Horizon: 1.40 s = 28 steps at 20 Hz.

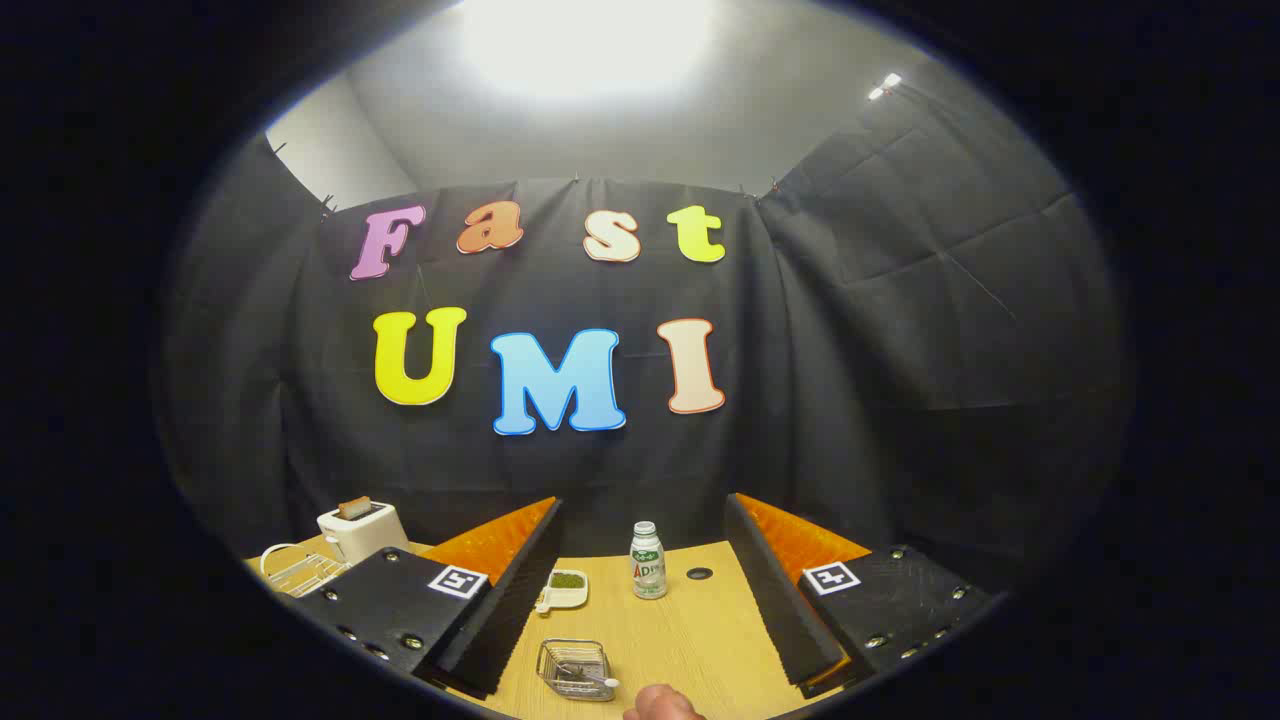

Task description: Take the plate from the dish rack, then take the spoon from the basket and place it into the plate.

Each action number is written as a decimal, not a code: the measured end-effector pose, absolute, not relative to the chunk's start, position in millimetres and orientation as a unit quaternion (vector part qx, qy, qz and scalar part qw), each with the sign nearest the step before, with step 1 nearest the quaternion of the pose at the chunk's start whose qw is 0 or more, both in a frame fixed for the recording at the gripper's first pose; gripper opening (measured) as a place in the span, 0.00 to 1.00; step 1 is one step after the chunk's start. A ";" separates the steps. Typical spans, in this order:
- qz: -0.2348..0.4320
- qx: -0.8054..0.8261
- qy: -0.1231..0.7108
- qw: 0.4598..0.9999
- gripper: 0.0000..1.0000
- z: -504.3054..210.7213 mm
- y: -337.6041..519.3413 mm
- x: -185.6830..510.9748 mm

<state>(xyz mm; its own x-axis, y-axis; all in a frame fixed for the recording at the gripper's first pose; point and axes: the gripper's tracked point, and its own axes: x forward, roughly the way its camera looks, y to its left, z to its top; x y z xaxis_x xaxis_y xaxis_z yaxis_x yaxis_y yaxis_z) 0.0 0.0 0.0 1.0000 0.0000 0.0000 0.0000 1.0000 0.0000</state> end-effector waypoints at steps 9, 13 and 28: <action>0.057 0.023 0.009 0.998 0.99 -0.1 37.2 13.3; 0.069 0.022 -0.001 0.997 0.99 12.1 47.3 13.5; 0.118 0.018 0.098 0.988 0.99 -11.0 115.2 56.3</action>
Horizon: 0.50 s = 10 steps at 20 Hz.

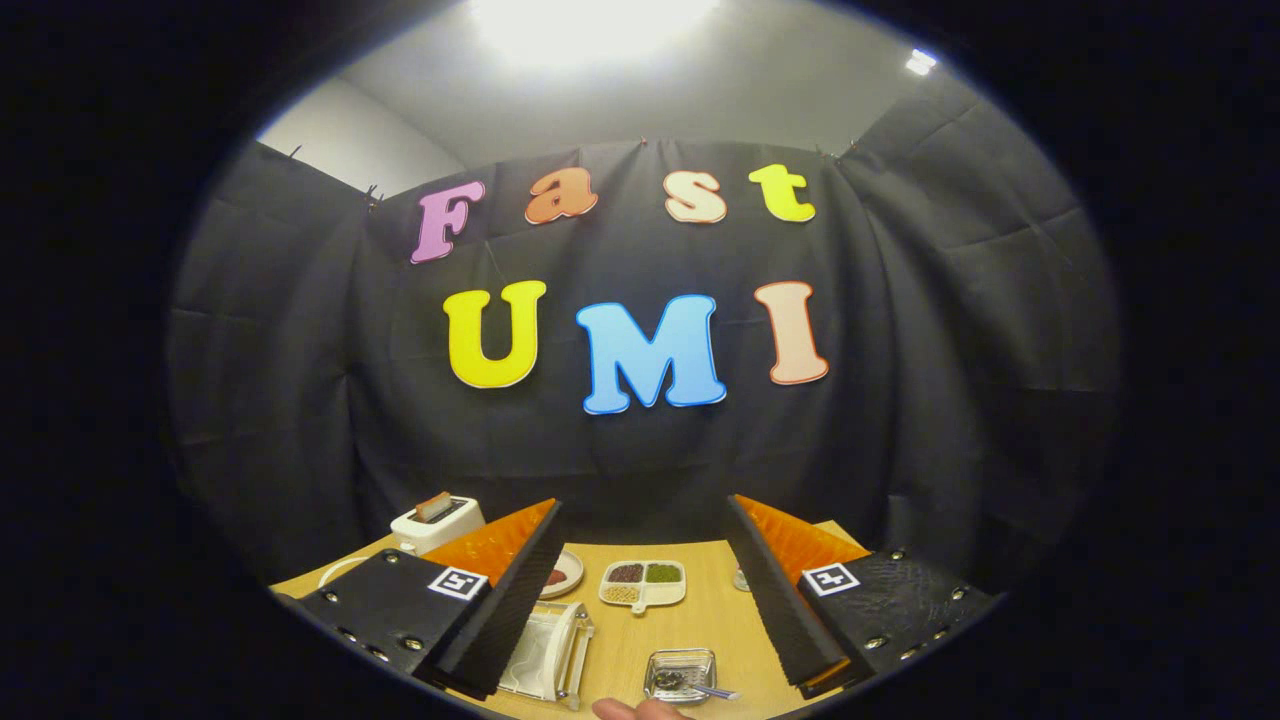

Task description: Take the plate from the dish rack, then take the spoon from the basket and place it into the plate.

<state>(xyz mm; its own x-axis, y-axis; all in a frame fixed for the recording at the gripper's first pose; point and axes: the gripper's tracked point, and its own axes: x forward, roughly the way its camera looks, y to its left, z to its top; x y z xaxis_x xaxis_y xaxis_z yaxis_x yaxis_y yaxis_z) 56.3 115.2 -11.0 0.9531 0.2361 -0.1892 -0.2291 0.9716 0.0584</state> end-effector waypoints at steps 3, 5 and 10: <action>0.138 0.024 0.181 0.974 0.99 -40.1 142.4 60.0; 0.152 0.018 0.252 0.956 0.99 -61.0 162.5 57.1; 0.173 0.030 0.317 0.932 0.94 -73.8 200.4 63.6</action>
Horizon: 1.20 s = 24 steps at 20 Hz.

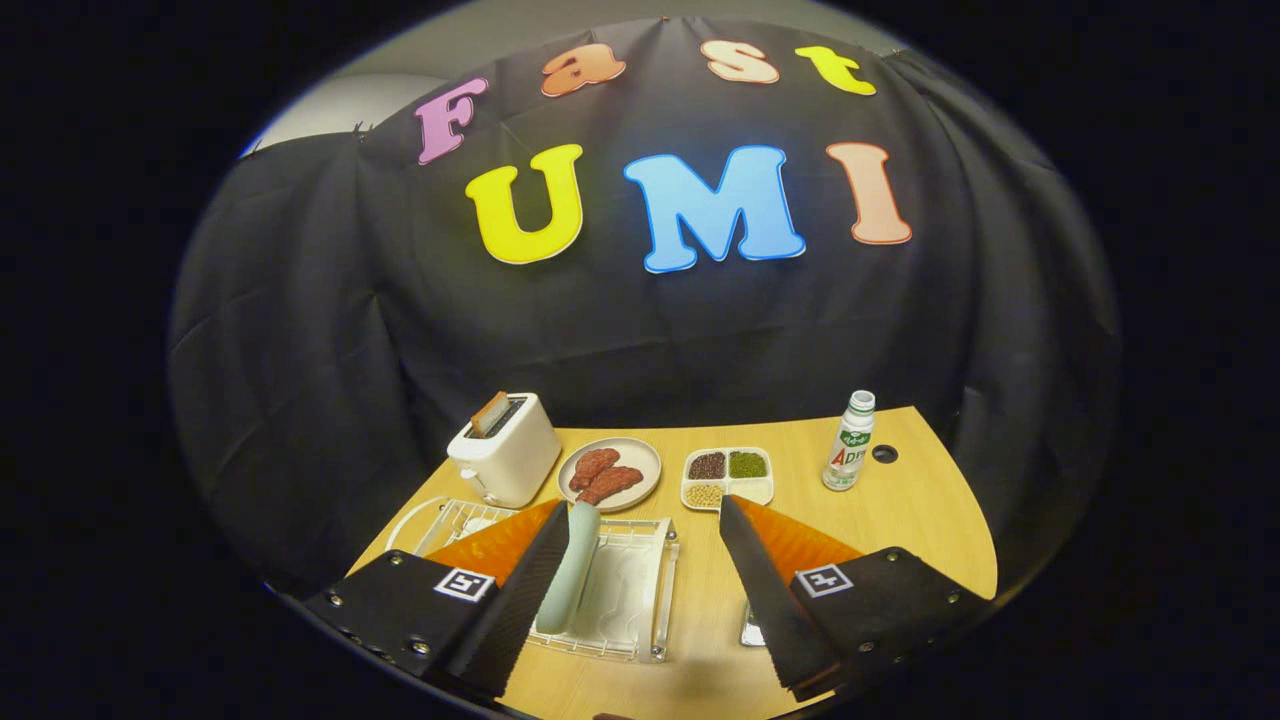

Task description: Take the plate from the dish rack, then take the spoon from the basket and place it into the plate.

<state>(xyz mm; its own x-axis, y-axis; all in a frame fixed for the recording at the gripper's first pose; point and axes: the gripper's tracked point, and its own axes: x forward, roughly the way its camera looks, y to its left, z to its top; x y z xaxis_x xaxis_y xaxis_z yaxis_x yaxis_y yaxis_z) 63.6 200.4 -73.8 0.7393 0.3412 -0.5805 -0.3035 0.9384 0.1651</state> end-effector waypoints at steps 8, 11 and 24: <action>0.150 0.021 0.441 0.885 0.94 -122.4 233.2 52.7; 0.131 0.004 0.489 0.863 0.90 -140.2 245.2 44.9; 0.052 -0.064 0.546 0.834 0.70 -189.4 273.0 54.4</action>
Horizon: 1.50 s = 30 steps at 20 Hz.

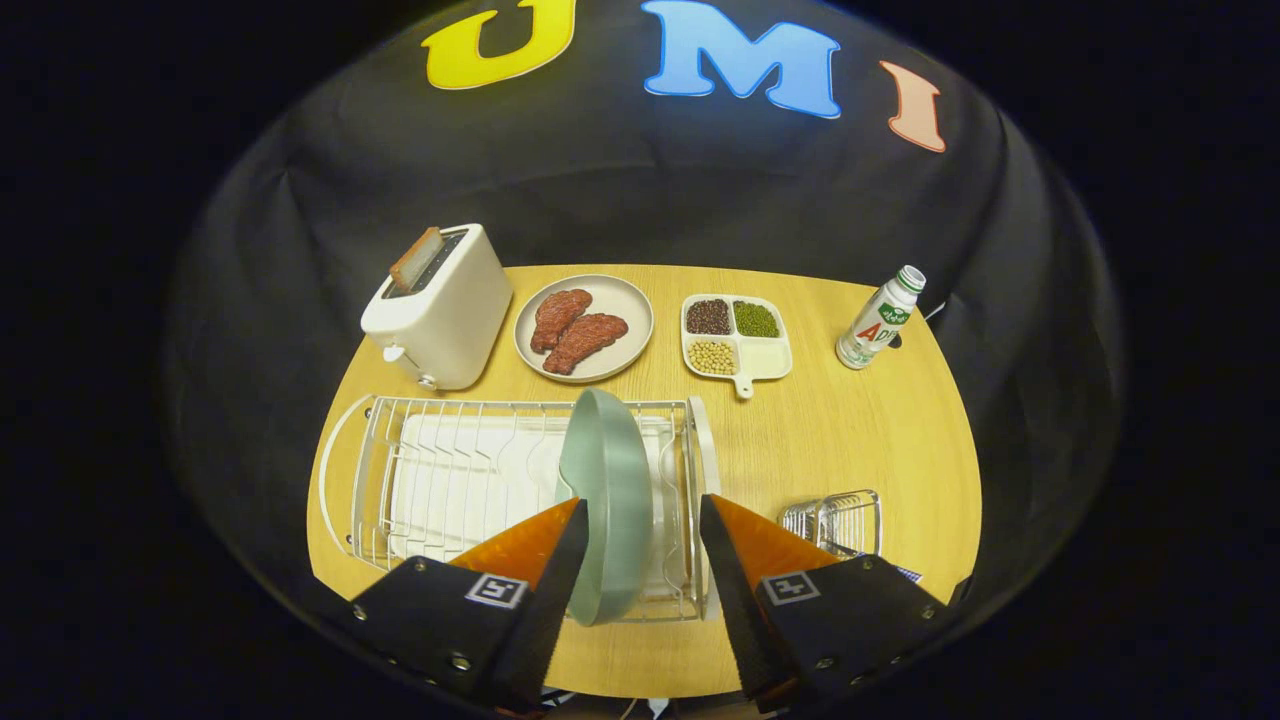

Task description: Take the plate from the dish rack, then take the spoon from the basket and place it into the plate.

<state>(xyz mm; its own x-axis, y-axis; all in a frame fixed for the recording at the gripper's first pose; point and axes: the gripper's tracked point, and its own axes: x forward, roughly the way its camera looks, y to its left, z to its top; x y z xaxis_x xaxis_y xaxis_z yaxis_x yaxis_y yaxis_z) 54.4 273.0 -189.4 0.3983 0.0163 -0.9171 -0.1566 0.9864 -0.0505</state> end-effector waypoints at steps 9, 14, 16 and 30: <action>-0.032 -0.197 0.544 0.815 0.11 -206.7 267.1 62.7; -0.095 -0.268 0.497 0.820 0.11 -194.0 294.3 59.4; -0.095 -0.309 0.473 0.820 0.10 -186.9 302.4 62.7; -0.099 -0.253 0.427 0.862 0.11 -118.9 275.1 98.6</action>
